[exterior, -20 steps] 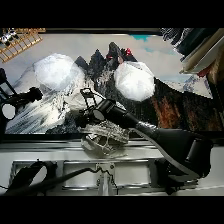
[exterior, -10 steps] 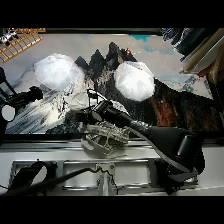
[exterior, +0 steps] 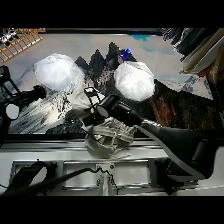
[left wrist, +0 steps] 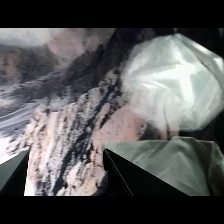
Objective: Fold the clothes and pants, and hang the long-sleeved shirts on hangers.
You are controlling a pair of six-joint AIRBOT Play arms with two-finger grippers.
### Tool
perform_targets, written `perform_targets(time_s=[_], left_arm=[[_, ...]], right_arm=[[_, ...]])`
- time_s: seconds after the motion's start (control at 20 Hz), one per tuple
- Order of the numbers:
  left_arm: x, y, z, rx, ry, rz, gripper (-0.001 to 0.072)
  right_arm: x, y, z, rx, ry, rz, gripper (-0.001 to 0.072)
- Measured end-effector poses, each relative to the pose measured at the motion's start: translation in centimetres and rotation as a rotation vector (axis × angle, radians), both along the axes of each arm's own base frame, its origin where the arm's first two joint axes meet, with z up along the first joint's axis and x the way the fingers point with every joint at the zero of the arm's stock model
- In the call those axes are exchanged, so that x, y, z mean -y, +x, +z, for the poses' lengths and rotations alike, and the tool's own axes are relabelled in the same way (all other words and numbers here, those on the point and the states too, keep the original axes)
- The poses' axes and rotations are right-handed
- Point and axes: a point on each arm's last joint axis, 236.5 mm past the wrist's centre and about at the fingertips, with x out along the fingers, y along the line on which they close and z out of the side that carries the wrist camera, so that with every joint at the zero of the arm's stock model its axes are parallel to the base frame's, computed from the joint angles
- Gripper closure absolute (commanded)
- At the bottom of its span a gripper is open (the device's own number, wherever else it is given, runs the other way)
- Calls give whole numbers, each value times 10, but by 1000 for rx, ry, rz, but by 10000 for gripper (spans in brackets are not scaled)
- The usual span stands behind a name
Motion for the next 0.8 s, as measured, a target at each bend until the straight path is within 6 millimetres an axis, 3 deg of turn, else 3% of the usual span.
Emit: perform_targets(time_s=[0.25, 0.5, 0.8], left_arm=[[28, 5, -46, -116, -72, -59, 190], [36, -23, -104, -354, -129, -71, 191], [52, -38, -127, -473, -271, -47, 194]], right_arm=[[34, -22, 41, 32, -50, 207, 678], [44, -28, 59, 56, -47, 259, 678], [47, -30, 63, 58, -48, 276, 678]])
